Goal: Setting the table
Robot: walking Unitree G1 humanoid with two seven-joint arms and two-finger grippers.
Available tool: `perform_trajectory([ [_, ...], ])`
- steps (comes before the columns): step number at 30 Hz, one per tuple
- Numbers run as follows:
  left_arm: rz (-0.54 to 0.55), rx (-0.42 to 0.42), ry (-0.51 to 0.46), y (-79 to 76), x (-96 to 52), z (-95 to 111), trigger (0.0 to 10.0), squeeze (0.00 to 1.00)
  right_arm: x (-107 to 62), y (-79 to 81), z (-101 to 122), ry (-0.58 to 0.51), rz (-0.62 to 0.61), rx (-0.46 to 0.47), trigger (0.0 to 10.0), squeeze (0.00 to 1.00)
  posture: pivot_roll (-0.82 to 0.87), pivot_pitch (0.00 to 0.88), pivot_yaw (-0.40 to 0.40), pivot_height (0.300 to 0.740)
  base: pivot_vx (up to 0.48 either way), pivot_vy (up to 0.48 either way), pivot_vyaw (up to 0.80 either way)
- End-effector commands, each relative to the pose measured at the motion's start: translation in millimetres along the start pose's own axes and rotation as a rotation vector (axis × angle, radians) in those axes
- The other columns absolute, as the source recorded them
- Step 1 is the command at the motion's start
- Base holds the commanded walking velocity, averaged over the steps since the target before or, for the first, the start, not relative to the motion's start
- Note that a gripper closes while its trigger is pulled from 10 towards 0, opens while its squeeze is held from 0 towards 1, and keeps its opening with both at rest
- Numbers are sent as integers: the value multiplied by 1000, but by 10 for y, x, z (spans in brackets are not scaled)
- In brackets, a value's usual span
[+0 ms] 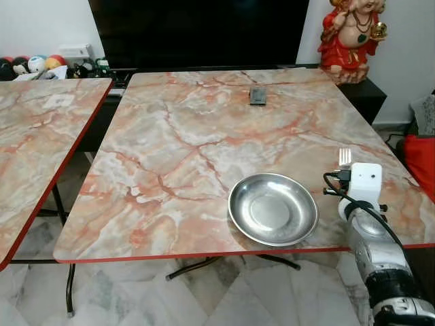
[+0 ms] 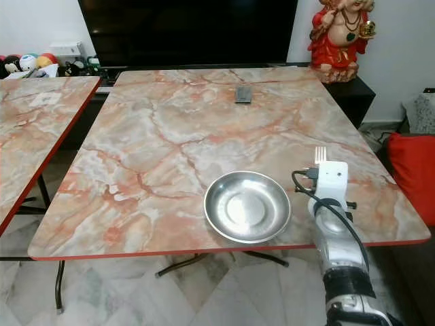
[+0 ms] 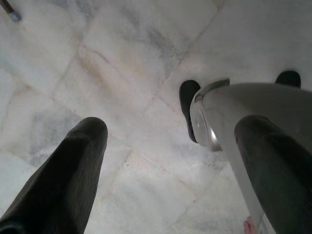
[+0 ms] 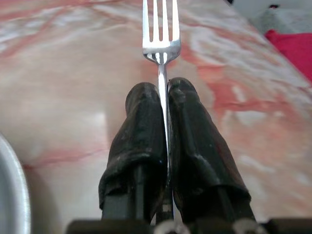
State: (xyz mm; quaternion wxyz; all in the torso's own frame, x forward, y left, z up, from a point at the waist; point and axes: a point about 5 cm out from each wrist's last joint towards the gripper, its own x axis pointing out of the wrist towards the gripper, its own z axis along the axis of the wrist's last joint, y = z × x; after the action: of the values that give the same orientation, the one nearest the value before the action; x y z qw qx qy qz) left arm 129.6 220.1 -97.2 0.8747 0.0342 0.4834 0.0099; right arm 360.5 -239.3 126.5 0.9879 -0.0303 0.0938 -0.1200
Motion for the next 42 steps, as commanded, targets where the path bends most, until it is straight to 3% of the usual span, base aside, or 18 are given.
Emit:
perform_trajectory([
  [1, 0, 12, 30, 44, -40, -121, 10000, 0, 36, -8, 11, 14, 17, 22, 10000, 0, -32, 110, 38, 740, 0, 0, 0],
  [13, 22, 3, 74, 201, -176, -413, 10000, 0, 88, 18, -105, 82, 62, -18, 10000, 0, -19, 111, 38, 740, 0, 0, 0],
  [18, 13, 8, 43, 130, -93, -231, 10000, 0, 82, 38, -160, 98, 73, -11, 10000, 0, -18, 110, 38, 740, 0, 0, 0],
  [39, 7, 27, 43, 104, -72, -189, 10000, 0, 61, 106, -263, 107, 82, 27, 10000, 0, -15, 110, 37, 740, 0, 0, 0],
  [40, 7, 27, 43, 103, -72, -188, 10000, 0, 63, 105, -260, 107, 80, 27, 10000, 161, -15, 110, 37, 740, 0, 0, 0],
  [42, 6, 28, 43, 101, -71, -187, 10000, 0, 66, 104, -255, 107, 78, 29, 10000, 165, -15, 110, 37, 740, 0, 0, 0],
])
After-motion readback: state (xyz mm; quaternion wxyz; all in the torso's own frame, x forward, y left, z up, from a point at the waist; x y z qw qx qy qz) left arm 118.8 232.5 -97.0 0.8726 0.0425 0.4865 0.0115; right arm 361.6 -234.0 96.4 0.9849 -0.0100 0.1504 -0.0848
